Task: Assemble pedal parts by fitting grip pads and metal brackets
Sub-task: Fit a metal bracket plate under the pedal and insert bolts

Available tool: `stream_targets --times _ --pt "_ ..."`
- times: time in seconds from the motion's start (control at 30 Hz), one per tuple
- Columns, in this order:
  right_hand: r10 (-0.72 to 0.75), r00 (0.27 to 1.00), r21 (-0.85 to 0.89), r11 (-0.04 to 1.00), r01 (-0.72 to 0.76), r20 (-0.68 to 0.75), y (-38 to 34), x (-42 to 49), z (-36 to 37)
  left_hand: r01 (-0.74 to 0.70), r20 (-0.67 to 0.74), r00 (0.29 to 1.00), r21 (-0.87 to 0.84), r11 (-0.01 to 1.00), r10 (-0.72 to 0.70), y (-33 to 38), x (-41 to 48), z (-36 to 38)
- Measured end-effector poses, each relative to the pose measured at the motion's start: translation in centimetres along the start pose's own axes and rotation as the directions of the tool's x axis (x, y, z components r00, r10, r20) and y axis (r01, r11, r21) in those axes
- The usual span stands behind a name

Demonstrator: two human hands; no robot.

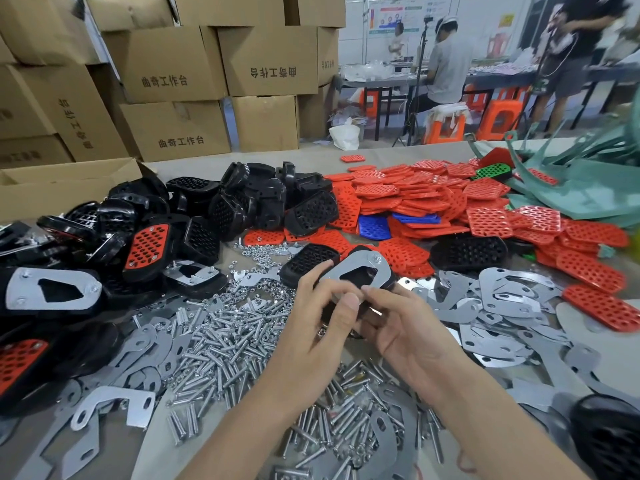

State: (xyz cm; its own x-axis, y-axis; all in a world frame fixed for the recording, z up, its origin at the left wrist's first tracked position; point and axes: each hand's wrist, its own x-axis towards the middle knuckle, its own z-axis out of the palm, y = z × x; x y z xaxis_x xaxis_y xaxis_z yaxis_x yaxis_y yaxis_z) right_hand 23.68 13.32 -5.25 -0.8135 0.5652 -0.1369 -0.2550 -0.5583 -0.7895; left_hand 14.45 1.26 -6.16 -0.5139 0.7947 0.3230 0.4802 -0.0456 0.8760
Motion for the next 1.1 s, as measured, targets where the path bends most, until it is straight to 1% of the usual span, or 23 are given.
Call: stream_targets --times 0.07,0.17,0.27,0.33,0.37,0.5,0.57,0.67,0.77,0.83,0.9,1.0,1.03,1.1 --pt "0.01 1.0 -0.019 1.0 -0.011 -0.015 0.12 -0.06 0.09 0.009 -0.006 1.0 0.033 0.999 -0.009 -0.02 0.01 0.12" --pt "0.047 0.998 -0.025 0.999 -0.048 -0.041 0.29 -0.15 0.08 0.0 0.032 0.999 0.1 0.995 -0.003 0.06 -0.03 0.22" --pt "0.023 1.0 -0.025 0.999 -0.023 -0.018 -0.03 -0.24 0.19 0.021 0.028 0.999 0.018 1.0 -0.021 0.19 0.03 -0.04" --pt "0.013 0.999 -0.025 1.0 -0.014 -0.034 -0.03 -0.13 0.23 0.016 0.005 1.0 -0.032 0.999 -0.016 0.17 0.06 -0.07" --pt "0.023 0.999 -0.025 0.999 -0.024 -0.046 0.08 0.01 0.19 0.017 -0.002 1.0 -0.028 0.999 -0.017 0.16 0.06 -0.02" --pt "0.058 0.996 -0.039 0.997 -0.061 -0.069 0.29 0.07 0.17 0.007 0.016 1.0 0.107 0.994 -0.008 0.17 0.03 0.24" --pt "0.053 0.997 -0.023 0.998 -0.055 -0.064 0.21 0.03 0.1 0.023 0.028 0.999 0.082 0.996 -0.026 0.22 0.02 0.13" --pt "0.035 0.999 -0.02 0.999 -0.036 -0.042 0.33 0.22 -0.05 0.016 -0.011 1.0 0.016 1.0 -0.015 0.04 0.03 0.03" --pt "0.044 0.999 -0.012 0.999 -0.044 -0.028 0.41 0.18 0.04 0.01 -0.032 0.999 0.098 0.995 -0.006 -0.02 0.13 0.17" --pt "0.052 0.998 -0.022 0.998 -0.053 -0.048 0.46 0.09 0.09 0.009 -0.011 1.0 0.142 0.99 -0.008 0.05 0.17 0.22" --pt "0.042 0.996 -0.025 0.999 -0.044 -0.076 0.52 0.16 0.02 0.012 0.012 1.0 0.13 0.991 -0.014 0.22 0.08 0.12" --pt "0.036 0.997 -0.018 0.999 -0.037 -0.07 0.46 0.32 0.06 0.046 -0.011 0.999 0.071 0.996 -0.045 0.45 -0.14 -0.03" --pt "0.035 0.998 -0.012 0.999 -0.036 -0.05 0.43 0.3 0.09 0.061 -0.024 0.998 0.082 0.995 -0.06 0.49 -0.15 -0.03" --pt "0.034 0.999 -0.009 0.999 -0.034 -0.023 0.42 0.19 0.17 0.037 -0.034 0.999 0.151 0.988 -0.032 0.47 -0.07 0.08"
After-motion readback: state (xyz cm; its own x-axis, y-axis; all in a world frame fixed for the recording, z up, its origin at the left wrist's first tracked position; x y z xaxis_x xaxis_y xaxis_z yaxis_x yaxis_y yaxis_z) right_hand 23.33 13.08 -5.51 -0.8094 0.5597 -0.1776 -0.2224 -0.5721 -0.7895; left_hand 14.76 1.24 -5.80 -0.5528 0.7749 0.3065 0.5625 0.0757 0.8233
